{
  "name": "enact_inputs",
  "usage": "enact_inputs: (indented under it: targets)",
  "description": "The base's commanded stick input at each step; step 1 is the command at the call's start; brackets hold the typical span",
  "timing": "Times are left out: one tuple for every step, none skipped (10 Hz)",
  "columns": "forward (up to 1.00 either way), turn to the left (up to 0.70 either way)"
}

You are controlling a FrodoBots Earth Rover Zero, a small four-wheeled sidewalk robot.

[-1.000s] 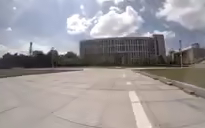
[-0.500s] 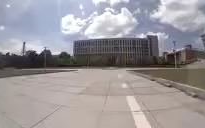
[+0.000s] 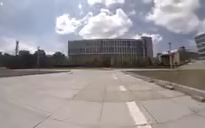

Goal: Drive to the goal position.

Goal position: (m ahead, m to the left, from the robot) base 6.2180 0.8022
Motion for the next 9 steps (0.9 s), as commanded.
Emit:
enact_inputs:
  targets:
    - [0.70, 0.00]
    - [0.70, 0.00]
    - [0.70, 0.00]
    - [0.70, 0.00]
    - [0.70, 0.00]
    - [0.70, 0.00]
    - [0.70, 0.00]
    - [0.70, 0.00]
    - [0.70, 0.00]
